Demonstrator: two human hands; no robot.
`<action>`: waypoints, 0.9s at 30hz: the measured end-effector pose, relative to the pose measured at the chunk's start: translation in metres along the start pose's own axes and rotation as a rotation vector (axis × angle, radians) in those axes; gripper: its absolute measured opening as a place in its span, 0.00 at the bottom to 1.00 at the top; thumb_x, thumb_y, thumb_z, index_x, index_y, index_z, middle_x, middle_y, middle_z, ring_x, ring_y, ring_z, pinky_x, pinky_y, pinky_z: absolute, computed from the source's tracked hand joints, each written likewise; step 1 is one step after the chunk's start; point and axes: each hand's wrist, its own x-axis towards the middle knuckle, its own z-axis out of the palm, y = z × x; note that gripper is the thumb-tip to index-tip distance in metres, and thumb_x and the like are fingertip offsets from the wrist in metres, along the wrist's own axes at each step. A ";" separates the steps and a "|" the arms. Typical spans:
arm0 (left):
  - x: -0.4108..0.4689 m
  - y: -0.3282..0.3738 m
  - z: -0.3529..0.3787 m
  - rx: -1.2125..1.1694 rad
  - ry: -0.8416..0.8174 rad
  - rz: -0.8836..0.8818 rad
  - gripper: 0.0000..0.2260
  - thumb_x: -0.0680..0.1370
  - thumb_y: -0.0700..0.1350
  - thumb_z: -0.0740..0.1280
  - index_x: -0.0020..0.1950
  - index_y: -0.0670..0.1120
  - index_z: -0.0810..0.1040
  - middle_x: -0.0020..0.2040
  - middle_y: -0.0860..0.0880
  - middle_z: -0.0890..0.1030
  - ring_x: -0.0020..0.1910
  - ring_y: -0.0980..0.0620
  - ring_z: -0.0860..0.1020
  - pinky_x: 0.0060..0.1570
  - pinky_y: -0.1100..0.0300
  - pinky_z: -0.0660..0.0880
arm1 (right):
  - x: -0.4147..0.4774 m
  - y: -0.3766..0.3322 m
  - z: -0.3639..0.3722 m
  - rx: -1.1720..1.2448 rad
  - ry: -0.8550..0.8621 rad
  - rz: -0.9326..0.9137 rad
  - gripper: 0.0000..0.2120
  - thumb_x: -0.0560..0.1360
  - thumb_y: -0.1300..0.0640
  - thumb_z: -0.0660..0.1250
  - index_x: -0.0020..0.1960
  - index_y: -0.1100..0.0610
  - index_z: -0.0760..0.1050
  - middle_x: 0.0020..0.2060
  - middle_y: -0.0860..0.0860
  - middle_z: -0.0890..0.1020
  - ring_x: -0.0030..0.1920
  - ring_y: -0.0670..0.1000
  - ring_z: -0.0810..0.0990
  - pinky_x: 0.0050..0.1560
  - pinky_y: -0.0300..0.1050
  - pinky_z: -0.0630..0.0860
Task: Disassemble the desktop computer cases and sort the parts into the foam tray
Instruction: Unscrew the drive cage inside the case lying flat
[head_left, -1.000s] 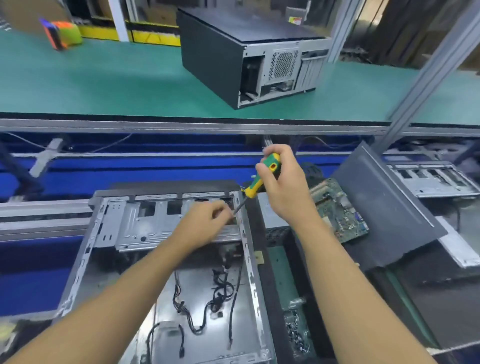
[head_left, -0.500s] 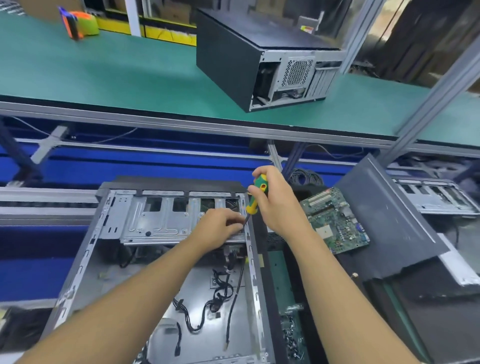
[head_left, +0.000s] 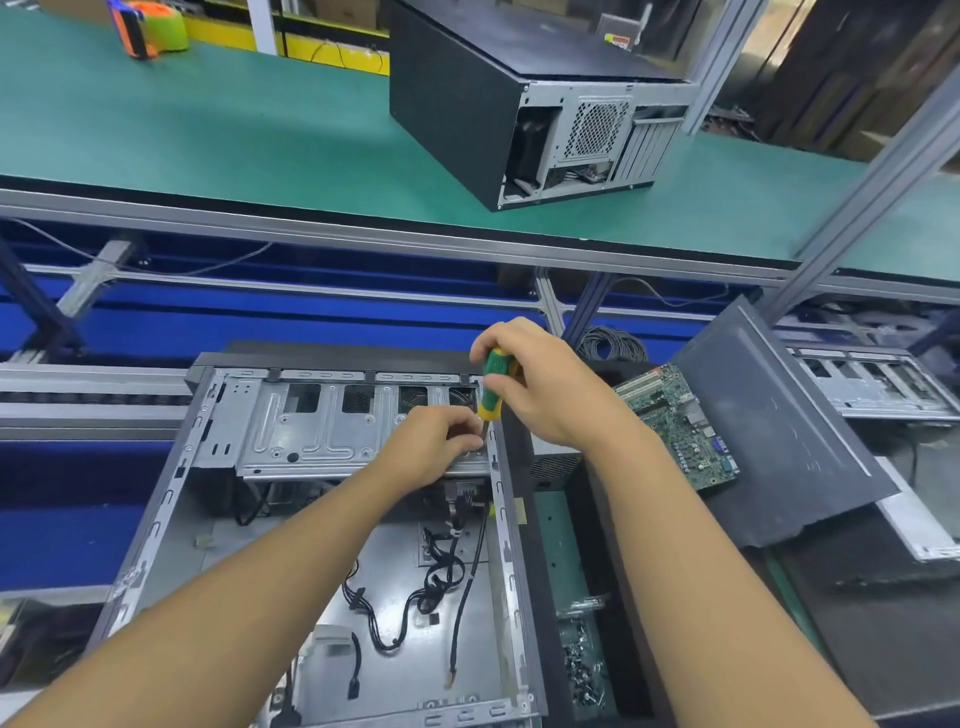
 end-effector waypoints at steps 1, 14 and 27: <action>0.001 0.000 0.001 0.003 -0.003 0.001 0.07 0.78 0.46 0.71 0.41 0.55 0.78 0.38 0.55 0.82 0.37 0.59 0.77 0.36 0.71 0.67 | 0.000 0.002 -0.001 -0.016 0.013 0.015 0.08 0.80 0.57 0.68 0.56 0.46 0.73 0.47 0.42 0.71 0.45 0.44 0.72 0.50 0.46 0.71; 0.007 0.013 -0.027 -0.611 -0.019 0.039 0.19 0.79 0.34 0.67 0.60 0.57 0.81 0.54 0.56 0.85 0.55 0.59 0.80 0.55 0.65 0.76 | -0.004 0.000 0.004 -0.029 0.054 0.077 0.17 0.81 0.55 0.66 0.68 0.47 0.73 0.60 0.47 0.79 0.61 0.52 0.72 0.63 0.51 0.70; 0.008 0.041 -0.031 -0.357 -0.004 0.175 0.13 0.81 0.36 0.65 0.51 0.55 0.79 0.45 0.58 0.84 0.47 0.58 0.82 0.55 0.55 0.79 | -0.001 0.010 -0.007 0.031 -0.055 -0.021 0.07 0.81 0.58 0.65 0.53 0.47 0.70 0.50 0.42 0.73 0.53 0.49 0.71 0.56 0.49 0.71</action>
